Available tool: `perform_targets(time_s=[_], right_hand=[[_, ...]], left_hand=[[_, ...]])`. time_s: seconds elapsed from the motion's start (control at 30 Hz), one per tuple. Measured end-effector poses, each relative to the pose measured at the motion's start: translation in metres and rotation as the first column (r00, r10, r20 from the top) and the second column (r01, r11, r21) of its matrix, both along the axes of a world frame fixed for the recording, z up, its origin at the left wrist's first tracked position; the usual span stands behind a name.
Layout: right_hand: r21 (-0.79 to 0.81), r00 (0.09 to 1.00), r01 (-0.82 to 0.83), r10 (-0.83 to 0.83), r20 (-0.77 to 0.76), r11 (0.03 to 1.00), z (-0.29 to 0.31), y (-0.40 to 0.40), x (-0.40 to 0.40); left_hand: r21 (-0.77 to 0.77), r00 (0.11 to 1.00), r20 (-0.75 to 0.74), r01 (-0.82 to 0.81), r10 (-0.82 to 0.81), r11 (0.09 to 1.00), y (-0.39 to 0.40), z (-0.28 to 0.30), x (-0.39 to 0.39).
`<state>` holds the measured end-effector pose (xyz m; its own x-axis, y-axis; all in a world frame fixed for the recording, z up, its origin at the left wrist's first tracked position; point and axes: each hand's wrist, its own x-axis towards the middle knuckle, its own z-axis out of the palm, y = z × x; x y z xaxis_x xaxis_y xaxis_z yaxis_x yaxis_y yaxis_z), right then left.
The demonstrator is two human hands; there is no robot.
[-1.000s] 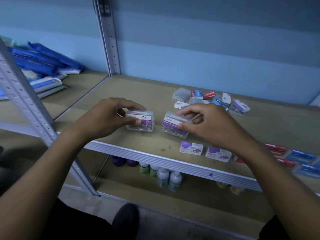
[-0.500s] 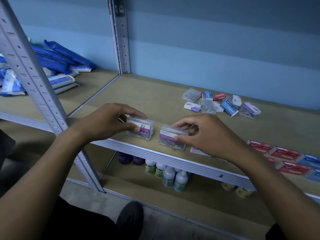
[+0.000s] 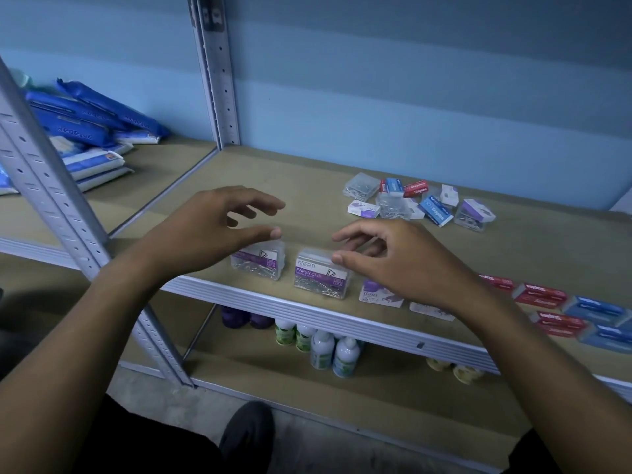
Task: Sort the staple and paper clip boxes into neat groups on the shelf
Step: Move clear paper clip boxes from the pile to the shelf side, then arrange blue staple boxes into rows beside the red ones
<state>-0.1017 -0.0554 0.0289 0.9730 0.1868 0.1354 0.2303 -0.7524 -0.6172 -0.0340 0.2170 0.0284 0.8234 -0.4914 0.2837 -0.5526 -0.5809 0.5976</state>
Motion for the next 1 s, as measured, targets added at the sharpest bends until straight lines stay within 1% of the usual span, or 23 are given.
perform_targets(time_s=[0.13,0.4,0.53,0.67,0.83,1.0], right_hand=[[-0.006,0.999,0.048,-0.048,0.019,0.999,0.001,-0.014,0.000],[0.010,0.987,0.157,-0.157,0.009,0.987,-0.001,-0.056,0.003],[0.011,0.976,0.217,-0.217,0.002,0.976,-0.002,-0.080,0.003],[0.019,0.956,0.295,-0.295,-0.008,0.955,-0.001,-0.106,0.002],[-0.008,0.928,0.371,-0.372,-0.014,0.928,-0.008,-0.129,0.005],[-0.038,0.912,0.410,-0.411,-0.024,0.912,-0.013,-0.143,0.016]], left_hand=[[0.027,0.998,0.057,0.017,-0.019,0.999,-0.026,0.002,0.006],[0.142,0.990,0.093,0.095,-0.109,0.985,-0.088,0.000,0.022],[0.151,0.987,0.114,0.098,-0.116,0.984,-0.116,-0.003,0.030],[0.122,0.993,0.083,0.076,-0.086,0.990,-0.135,-0.008,0.038],[0.098,0.996,0.020,0.084,-0.087,0.992,-0.153,-0.013,0.046],[0.153,0.995,0.029,0.090,-0.095,0.984,-0.179,-0.011,0.058]])
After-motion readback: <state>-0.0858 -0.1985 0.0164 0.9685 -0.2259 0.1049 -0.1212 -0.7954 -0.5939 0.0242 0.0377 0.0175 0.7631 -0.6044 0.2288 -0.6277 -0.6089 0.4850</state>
